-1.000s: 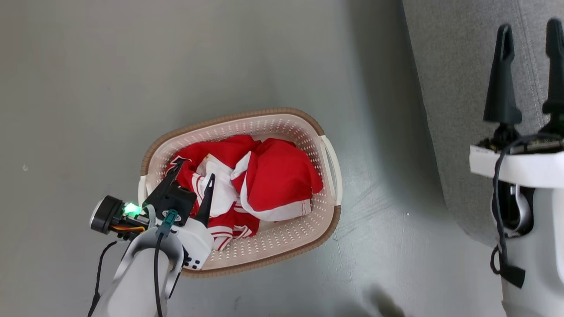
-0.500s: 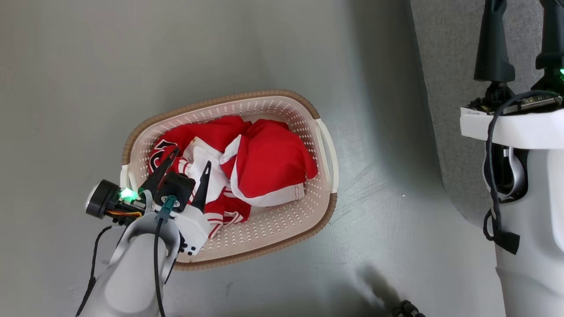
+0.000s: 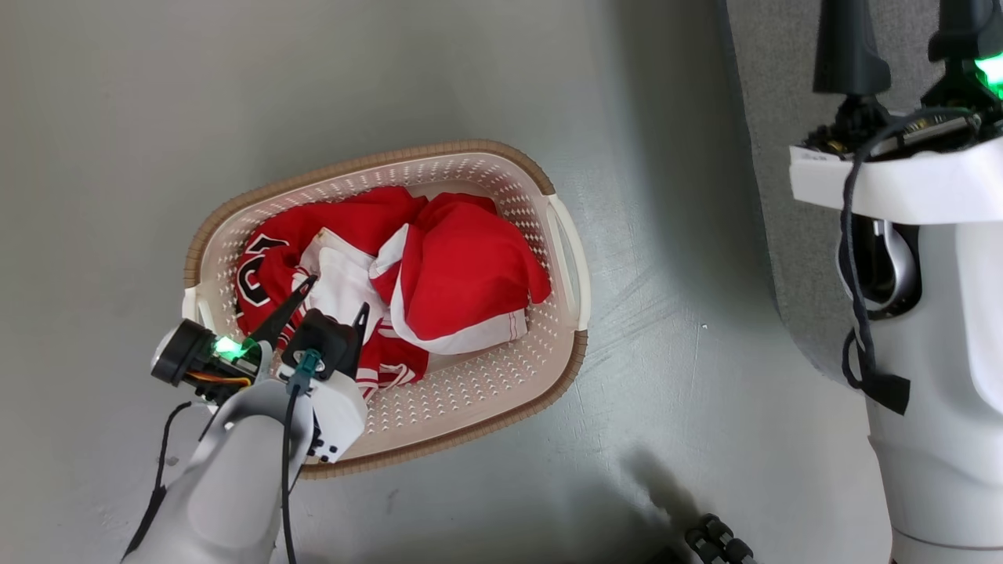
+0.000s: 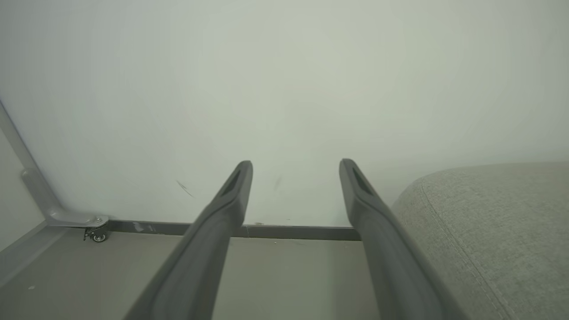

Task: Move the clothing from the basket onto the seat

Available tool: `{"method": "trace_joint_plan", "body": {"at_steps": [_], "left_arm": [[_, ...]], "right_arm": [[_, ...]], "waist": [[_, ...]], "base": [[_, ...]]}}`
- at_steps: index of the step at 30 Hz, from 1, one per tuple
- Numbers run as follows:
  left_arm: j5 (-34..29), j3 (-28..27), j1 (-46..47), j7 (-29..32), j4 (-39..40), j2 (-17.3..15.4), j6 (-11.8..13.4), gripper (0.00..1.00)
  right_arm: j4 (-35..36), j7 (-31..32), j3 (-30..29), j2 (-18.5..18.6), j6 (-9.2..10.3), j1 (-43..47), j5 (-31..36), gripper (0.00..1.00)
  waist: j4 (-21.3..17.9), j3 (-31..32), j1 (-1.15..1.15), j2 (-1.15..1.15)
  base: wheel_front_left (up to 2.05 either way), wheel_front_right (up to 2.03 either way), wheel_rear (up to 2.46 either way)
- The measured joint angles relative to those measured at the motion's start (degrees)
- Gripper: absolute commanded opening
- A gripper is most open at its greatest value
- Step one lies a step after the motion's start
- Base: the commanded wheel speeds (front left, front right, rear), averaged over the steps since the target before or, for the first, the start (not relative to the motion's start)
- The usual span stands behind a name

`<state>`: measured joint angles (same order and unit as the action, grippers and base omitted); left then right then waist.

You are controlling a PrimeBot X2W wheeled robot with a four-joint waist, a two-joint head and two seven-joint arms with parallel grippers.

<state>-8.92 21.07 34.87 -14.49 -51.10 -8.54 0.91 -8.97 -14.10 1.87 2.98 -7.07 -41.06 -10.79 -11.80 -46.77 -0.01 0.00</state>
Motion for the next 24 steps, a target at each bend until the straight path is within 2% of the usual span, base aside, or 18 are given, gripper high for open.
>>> {"method": "trace_joint_plan", "body": {"at_steps": [3,11,24], "left_arm": [[-0.1,0.0,0.7,0.0,-0.7,-0.3,-0.5,1.00],[-0.1,-0.5,1.9,0.7,-4.0,-0.9,0.3,1.00],[-1.7,-1.0,5.1,4.1,-8.1,-2.1,4.1,1.00]], "right_arm": [[0.0,0.0,0.8,0.0,0.00,-0.9,-0.2,1.00],[-0.2,0.0,2.4,0.1,0.00,-2.7,-1.4,1.00],[-1.6,-0.1,3.2,0.1,0.00,-3.0,-3.0,1.00]], "waist": [[-0.2,-0.3,0.00,0.00],[-1.1,-1.5,0.00,0.00],[-3.0,-3.0,0.00,0.00]], "base": [[0.00,0.00,0.00],[0.00,0.00,0.00],[0.00,0.00,0.00]]}}
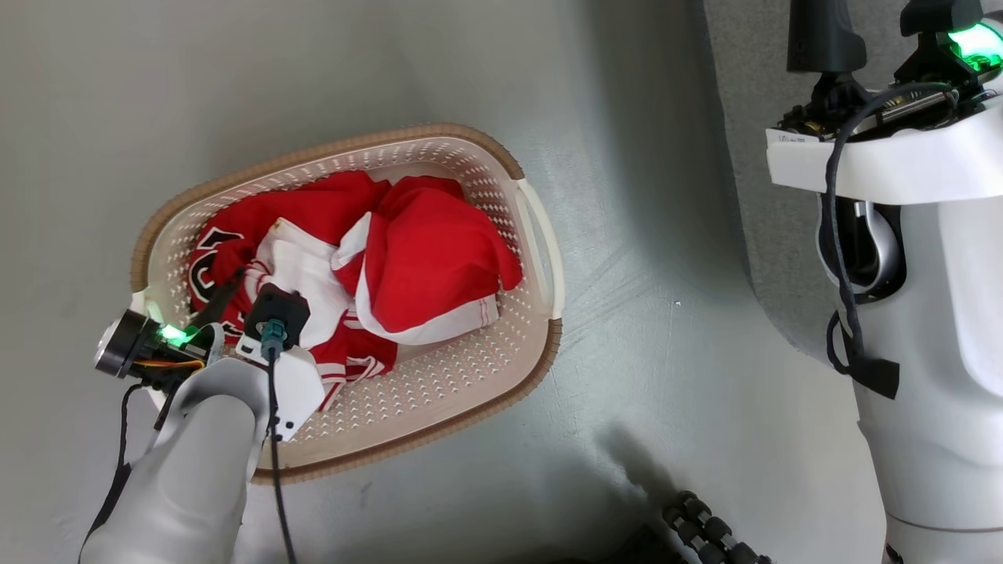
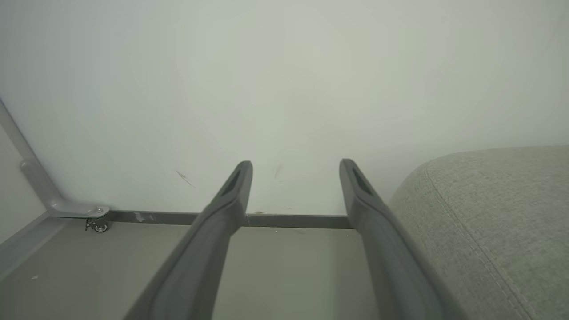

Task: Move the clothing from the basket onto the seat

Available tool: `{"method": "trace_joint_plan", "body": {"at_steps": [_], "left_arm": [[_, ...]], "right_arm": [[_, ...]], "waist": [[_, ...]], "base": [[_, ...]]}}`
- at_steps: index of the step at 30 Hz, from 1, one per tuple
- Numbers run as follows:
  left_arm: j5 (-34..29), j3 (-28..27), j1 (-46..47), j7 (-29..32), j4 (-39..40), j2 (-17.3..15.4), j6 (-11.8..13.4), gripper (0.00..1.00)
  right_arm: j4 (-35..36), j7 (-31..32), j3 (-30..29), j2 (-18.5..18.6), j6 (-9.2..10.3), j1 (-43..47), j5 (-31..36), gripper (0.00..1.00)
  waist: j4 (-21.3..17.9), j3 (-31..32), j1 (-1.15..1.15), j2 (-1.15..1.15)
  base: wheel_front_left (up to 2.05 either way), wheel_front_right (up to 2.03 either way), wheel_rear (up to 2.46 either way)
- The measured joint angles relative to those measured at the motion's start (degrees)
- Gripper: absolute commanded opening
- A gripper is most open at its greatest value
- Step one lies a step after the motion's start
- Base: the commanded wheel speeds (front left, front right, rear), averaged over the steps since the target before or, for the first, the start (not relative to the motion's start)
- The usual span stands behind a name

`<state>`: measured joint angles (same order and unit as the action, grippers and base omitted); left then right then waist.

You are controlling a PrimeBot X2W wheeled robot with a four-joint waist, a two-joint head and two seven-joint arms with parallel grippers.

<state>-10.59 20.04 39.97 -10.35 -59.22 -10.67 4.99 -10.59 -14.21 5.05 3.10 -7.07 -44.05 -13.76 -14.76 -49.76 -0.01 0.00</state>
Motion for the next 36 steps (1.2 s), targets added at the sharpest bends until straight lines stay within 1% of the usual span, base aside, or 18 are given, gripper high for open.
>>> {"method": "trace_joint_plan", "body": {"at_steps": [2,5,7,11,12,13,14,21,25,28,31,36], "left_arm": [[-0.4,0.2,0.3,1.3,-0.7,0.1,0.6,1.00],[-0.7,0.4,0.4,1.8,-1.5,0.1,0.6,1.00],[-0.8,0.5,0.5,1.9,-1.9,0.1,1.1,1.00],[-0.8,0.5,1.6,2.7,-3.1,-0.1,1.1,1.00],[-0.8,0.6,1.7,2.8,-3.2,-0.1,1.1,0.72],[-0.8,0.7,1.8,2.8,-3.3,0.0,1.1,0.33],[-0.8,0.8,1.9,2.8,-3.4,0.2,1.1,0.00],[-0.7,1.5,1.9,1.6,-3.8,2.3,0.3,0.00],[-0.7,1.6,1.9,0.4,-3.6,2.9,0.2,0.00],[-0.6,1.8,1.9,-0.8,-3.5,3.4,-0.5,0.00],[-0.2,1.8,1.9,-1.8,-3.2,3.5,-0.5,0.00],[0.4,1.9,1.8,-3.0,-1.4,4.1,-1.0,0.00]], "right_arm": [[-0.2,0.0,0.2,0.0,0.00,-0.4,-0.2,1.00],[-0.5,0.0,0.3,0.0,0.00,-0.8,-0.5,1.00],[-0.7,-0.1,0.5,0.0,0.00,-0.8,-0.7,1.00],[-1.1,-0.1,0.8,0.0,0.00,-0.9,-0.9,1.00],[-1.1,-0.1,0.8,0.0,0.00,-0.9,-0.9,1.00],[-1.2,-0.1,0.8,0.0,0.00,-0.9,-0.9,1.00],[-1.2,-0.1,0.7,0.0,0.00,-0.9,-0.9,1.00],[-2.1,-0.1,0.0,0.0,0.00,-0.9,-0.8,1.00],[-2.2,-0.2,-0.5,0.0,0.00,-1.0,-0.9,1.00],[-2.2,-0.2,-0.6,0.0,0.00,-1.2,-0.9,1.00],[-2.2,-0.2,-0.8,0.0,0.00,-1.2,-0.9,1.00],[-2.2,-0.2,-1.2,0.0,0.00,-1.2,-0.9,1.00]], "waist": [[-0.4,-0.2,0.00,0.00],[-0.9,-0.4,0.00,0.00],[-1.2,-0.5,0.00,0.00],[-1.8,-0.7,0.00,0.00],[-1.9,-0.7,0.00,0.00],[-2.0,-0.7,0.00,0.00],[-2.1,-0.6,0.00,0.00],[-1.9,-0.1,0.00,0.00],[-1.6,0.5,0.00,0.00],[-1.2,1.2,0.00,0.00],[-0.9,1.8,0.00,0.00],[-0.4,2.9,0.01,0.00]], "base": [[0.00,0.00,0.00],[0.00,0.00,0.00],[0.00,0.00,0.00],[0.00,0.00,0.00],[0.00,0.00,0.00],[0.00,0.00,0.00],[0.00,0.00,0.00],[0.00,0.00,0.00],[0.00,0.00,0.00],[0.00,0.00,0.00],[0.00,0.00,0.00],[0.00,0.00,0.00]]}}
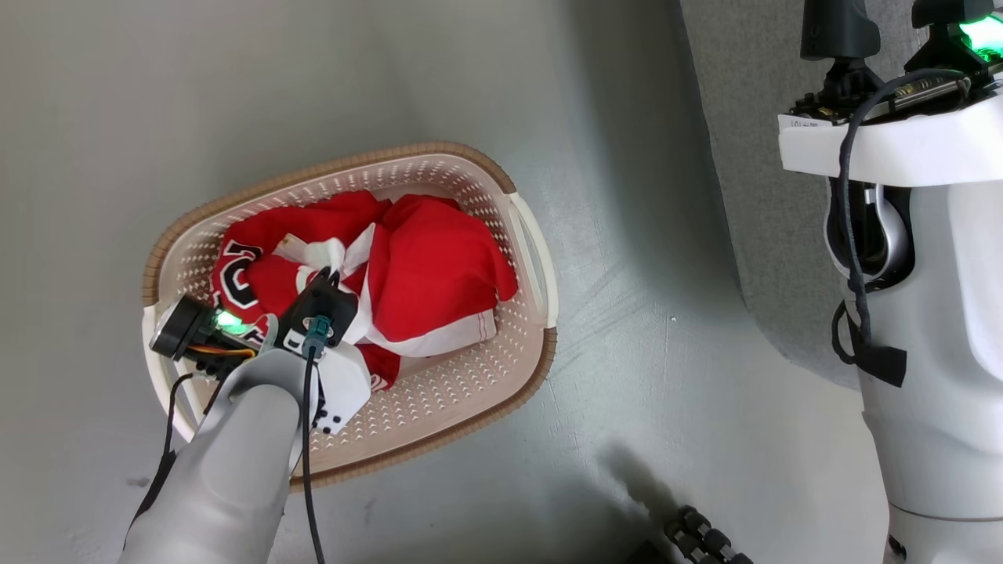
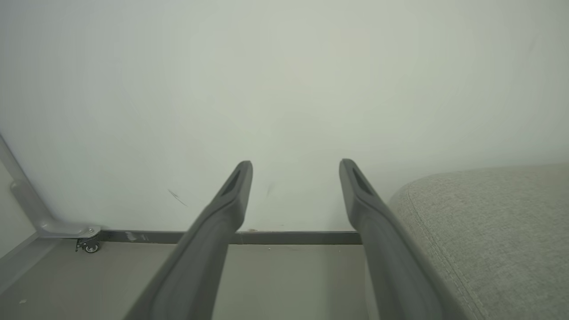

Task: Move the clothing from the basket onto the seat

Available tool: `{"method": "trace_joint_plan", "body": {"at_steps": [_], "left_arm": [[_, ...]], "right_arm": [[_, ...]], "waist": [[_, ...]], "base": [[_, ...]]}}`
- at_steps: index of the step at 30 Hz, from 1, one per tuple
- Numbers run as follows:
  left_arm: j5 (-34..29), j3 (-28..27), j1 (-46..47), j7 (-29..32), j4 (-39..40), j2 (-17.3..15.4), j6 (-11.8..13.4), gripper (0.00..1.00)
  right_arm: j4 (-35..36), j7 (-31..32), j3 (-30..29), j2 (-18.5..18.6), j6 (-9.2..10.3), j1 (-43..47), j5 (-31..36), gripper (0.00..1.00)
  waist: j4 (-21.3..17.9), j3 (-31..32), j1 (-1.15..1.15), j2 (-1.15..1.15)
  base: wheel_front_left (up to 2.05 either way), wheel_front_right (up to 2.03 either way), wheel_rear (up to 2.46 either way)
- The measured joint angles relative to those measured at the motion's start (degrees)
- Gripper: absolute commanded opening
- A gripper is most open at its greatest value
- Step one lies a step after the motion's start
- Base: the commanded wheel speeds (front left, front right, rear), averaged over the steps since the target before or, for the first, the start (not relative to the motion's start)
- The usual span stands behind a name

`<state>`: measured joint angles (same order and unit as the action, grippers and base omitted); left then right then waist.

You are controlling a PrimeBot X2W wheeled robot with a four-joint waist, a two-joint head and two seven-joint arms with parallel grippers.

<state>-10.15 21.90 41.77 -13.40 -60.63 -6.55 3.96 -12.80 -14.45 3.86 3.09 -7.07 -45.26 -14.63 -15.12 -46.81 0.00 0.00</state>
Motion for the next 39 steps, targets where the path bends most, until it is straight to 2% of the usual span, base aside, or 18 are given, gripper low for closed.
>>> {"method": "trace_joint_plan", "body": {"at_steps": [11,21,29,39], "left_arm": [[1.7,0.3,-1.1,-1.1,7.3,0.9,-0.4,0.00],[4.2,-0.2,-2.7,-1.1,26.0,1.2,0.6,0.00],[5.7,-0.3,-5.3,-1.1,37.4,0.4,1.1,0.00],[5.9,0.2,-8.1,-1.1,45.3,-2.1,1.0,0.00]], "right_arm": [[-1.2,0.0,-1.3,0.0,0.00,0.7,1.0,1.00],[-2.3,0.0,-1.7,0.0,0.00,3.3,1.5,1.00],[-3.0,0.0,-2.0,0.1,0.00,5.1,1.5,1.00],[-4.2,0.0,-2.0,0.1,0.00,8.4,2.8,1.00]], "waist": [[1.6,3.2,0.00,0.00],[3.6,7.1,0.00,0.00],[5.5,10.7,0.00,0.00],[7.3,15.6,0.00,0.00]], "base": [[0.00,0.00,0.00],[0.00,0.00,0.00],[0.00,0.00,0.00],[0.00,0.00,0.00]]}}
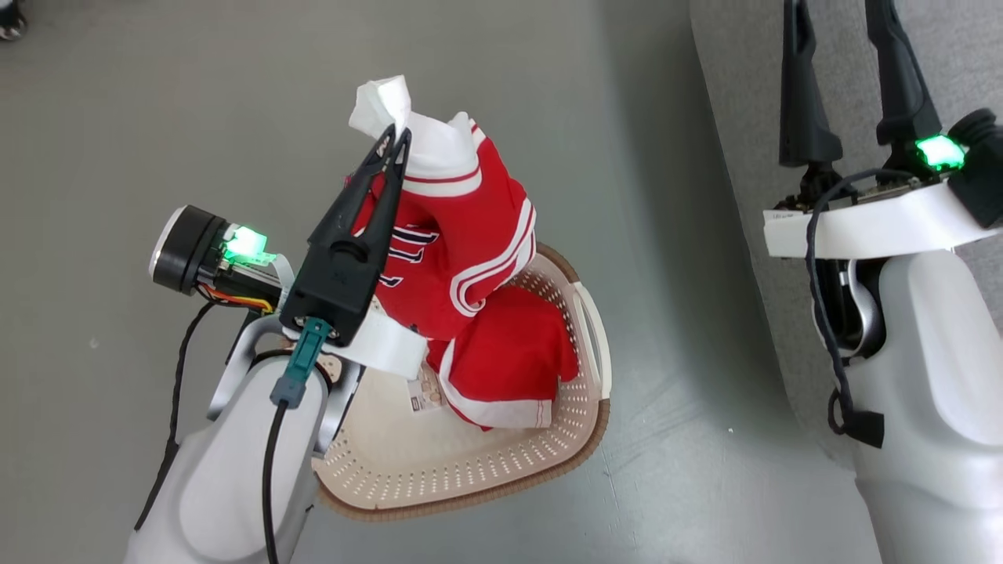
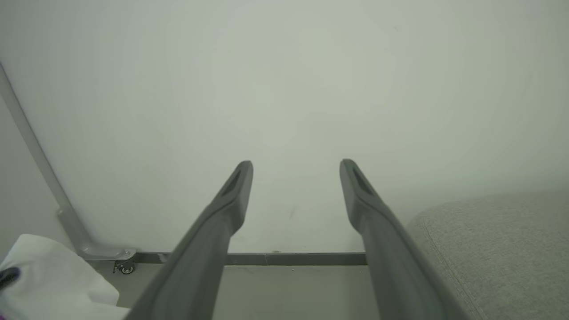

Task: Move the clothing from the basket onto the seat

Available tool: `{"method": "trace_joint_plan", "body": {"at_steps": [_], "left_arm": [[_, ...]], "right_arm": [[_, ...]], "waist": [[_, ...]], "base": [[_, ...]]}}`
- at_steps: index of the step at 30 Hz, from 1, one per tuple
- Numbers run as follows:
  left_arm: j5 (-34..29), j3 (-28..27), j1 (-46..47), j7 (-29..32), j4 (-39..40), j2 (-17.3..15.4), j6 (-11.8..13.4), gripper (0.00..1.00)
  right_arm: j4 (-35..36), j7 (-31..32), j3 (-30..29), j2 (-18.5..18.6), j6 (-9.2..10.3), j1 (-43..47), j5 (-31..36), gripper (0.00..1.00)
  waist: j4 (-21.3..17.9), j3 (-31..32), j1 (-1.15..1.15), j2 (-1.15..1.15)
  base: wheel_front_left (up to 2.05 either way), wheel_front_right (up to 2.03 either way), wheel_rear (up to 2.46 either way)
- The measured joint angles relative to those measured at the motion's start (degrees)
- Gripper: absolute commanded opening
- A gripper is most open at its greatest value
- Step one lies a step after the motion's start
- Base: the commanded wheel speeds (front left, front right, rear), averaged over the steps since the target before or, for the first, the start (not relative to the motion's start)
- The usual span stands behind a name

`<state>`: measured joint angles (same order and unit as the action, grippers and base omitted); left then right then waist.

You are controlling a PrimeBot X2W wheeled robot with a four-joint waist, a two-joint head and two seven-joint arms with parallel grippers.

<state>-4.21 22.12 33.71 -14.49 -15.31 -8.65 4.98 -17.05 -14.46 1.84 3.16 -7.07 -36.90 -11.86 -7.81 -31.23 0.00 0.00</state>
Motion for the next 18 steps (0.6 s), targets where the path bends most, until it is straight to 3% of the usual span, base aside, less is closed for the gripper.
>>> {"method": "trace_joint_plan", "body": {"at_steps": [12,18], "left_arm": [[1.0,0.1,-0.8,-0.2,6.1,-2.7,-1.5,0.00],[1.1,-0.3,-0.7,-0.2,7.8,-4.5,-3.1,0.00]], "right_arm": [[-1.9,0.0,2.7,0.0,0.00,5.9,1.9,1.00],[-2.8,0.0,6.8,0.1,0.00,7.9,2.2,1.00]], "waist": [[2.1,7.1,0.00,0.00],[2.9,10.8,0.00,0.00]], "base": [[0.00,0.00,0.00],[0.00,0.00,0.00]]}}
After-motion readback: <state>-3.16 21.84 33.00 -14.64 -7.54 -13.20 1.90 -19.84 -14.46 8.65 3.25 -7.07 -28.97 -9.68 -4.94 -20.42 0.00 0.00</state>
